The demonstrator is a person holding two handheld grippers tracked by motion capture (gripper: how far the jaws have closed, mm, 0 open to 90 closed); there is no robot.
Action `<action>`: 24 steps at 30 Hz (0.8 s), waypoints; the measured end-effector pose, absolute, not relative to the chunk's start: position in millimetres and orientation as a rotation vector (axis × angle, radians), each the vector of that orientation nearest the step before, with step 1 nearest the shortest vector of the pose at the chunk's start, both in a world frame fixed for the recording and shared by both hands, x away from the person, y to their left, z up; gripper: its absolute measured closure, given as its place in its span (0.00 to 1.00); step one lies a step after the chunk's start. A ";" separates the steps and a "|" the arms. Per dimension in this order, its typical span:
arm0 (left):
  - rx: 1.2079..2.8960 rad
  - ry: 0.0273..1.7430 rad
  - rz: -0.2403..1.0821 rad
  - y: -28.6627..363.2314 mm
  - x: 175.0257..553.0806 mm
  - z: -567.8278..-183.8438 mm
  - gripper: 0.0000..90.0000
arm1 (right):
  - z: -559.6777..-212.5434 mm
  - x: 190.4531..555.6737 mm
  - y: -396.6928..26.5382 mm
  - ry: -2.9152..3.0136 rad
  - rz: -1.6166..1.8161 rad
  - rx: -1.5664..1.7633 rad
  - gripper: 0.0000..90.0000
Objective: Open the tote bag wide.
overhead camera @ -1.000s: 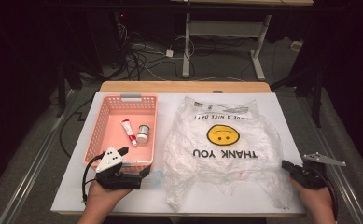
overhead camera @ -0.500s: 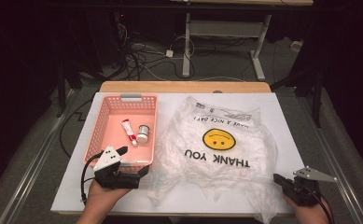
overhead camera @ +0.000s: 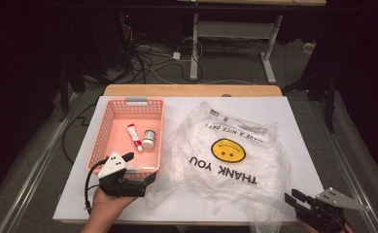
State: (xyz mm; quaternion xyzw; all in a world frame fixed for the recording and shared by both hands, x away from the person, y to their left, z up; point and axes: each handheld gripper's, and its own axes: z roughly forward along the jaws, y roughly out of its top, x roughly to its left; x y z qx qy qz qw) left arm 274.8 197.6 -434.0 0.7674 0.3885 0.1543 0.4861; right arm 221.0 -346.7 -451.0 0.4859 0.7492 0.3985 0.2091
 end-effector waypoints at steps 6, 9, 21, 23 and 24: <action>1.844 0.959 0.357 198.7 274.3 -432.0 0.00 | -436.6 258.7 -353.1 2.035 1.119 1.314 0.62; 1.843 0.964 0.371 199.3 274.0 -432.1 0.00 | -433.9 284.4 -354.4 2.026 1.113 1.311 0.61; 1.823 0.971 0.392 202.3 274.2 -433.1 0.00 | -443.9 400.7 -354.4 2.003 1.114 1.445 0.52; 1.831 0.967 0.396 202.0 274.2 -433.8 0.00 | -449.0 417.6 -354.1 1.999 1.121 1.484 0.50; 1.827 0.970 0.395 201.8 274.3 -434.1 0.00 | -454.7 431.8 -354.2 2.009 1.110 1.512 0.47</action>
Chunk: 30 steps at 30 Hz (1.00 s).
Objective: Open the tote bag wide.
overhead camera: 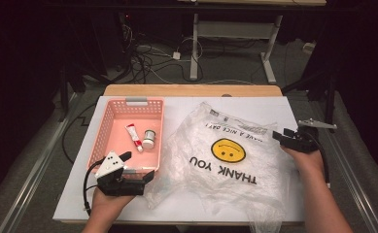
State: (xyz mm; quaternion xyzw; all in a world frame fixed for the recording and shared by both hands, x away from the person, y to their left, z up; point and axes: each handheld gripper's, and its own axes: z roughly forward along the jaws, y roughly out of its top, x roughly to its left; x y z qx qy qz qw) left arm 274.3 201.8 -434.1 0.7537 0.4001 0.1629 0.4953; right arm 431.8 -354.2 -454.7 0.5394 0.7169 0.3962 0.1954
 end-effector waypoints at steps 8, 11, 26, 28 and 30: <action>1.832 0.964 0.385 201.2 275.3 -435.3 0.00 | -475.4 455.0 -350.7 2.122 1.023 1.539 0.28; 1.836 0.965 0.385 201.3 275.6 -435.9 0.00 | -481.3 454.5 -343.8 2.164 0.961 1.492 0.26; 1.829 0.981 0.392 206.8 274.4 -431.4 0.00 | -482.3 438.1 -326.9 2.252 0.921 1.287 0.85; 1.835 0.975 0.387 206.4 274.8 -431.9 0.00 | -482.0 436.7 -326.1 2.270 0.933 1.278 0.94; 1.840 0.971 0.377 205.6 275.2 -432.8 0.00 | -481.8 436.3 -326.0 2.277 0.939 1.279 0.97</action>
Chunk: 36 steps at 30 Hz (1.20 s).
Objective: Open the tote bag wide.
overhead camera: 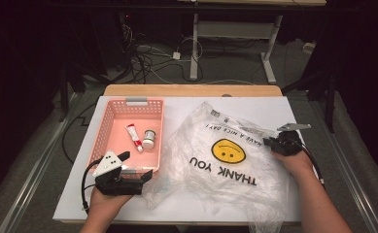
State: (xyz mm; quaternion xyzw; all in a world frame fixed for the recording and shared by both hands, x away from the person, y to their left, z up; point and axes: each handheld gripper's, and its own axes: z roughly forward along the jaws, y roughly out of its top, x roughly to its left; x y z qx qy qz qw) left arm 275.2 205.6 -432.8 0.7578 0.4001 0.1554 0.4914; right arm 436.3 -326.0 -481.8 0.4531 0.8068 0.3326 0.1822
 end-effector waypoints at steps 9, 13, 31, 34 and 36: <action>1.837 0.960 0.375 204.8 274.4 -433.0 0.00 | -477.3 434.1 -330.8 2.197 0.949 1.302 1.00; 1.842 0.957 0.372 204.1 275.0 -433.0 0.00 | -469.8 437.7 -342.4 2.117 0.966 1.342 1.00; 1.849 0.935 0.354 200.6 280.3 -434.6 0.00 | -466.5 436.9 -399.9 1.841 0.902 1.603 1.00; 1.854 0.931 0.347 198.7 282.1 -435.7 0.00 | -465.8 423.0 -398.4 1.842 0.863 1.587 1.00; 1.852 0.928 0.348 197.1 283.3 -435.8 0.00 | -466.7 411.9 -399.5 1.827 0.875 1.601 1.00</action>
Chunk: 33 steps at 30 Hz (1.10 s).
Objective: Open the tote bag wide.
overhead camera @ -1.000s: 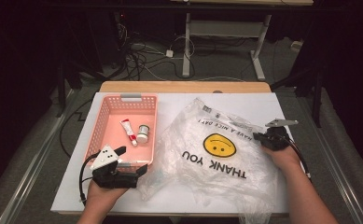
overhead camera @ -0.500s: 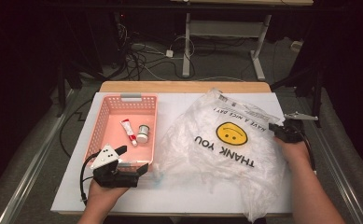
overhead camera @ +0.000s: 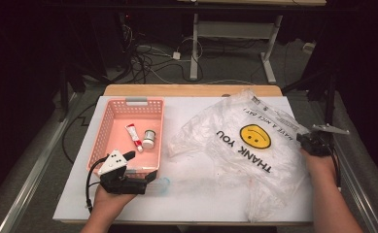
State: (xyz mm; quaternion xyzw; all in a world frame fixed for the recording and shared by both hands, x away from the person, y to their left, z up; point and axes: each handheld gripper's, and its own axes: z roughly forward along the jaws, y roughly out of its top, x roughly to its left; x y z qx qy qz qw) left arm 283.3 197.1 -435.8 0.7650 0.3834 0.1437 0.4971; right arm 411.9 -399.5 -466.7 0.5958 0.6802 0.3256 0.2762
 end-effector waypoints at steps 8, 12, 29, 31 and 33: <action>1.871 0.907 0.345 191.6 283.2 -437.0 0.00 | -473.3 373.8 -394.0 1.871 0.918 1.573 0.79; 1.863 0.911 0.350 191.8 282.0 -437.0 0.00 | -471.1 360.1 -392.4 1.892 0.994 1.554 0.74; 1.861 0.918 0.344 194.8 280.9 -439.3 0.00 | -451.9 299.9 -378.7 1.879 1.130 1.382 0.45; 1.864 0.917 0.341 196.3 280.1 -439.7 0.00 | -451.0 299.6 -374.7 1.885 1.138 1.362 0.39; 1.864 0.917 0.330 197.6 280.0 -439.8 0.00 | -452.2 300.1 -371.2 1.896 1.147 1.340 0.34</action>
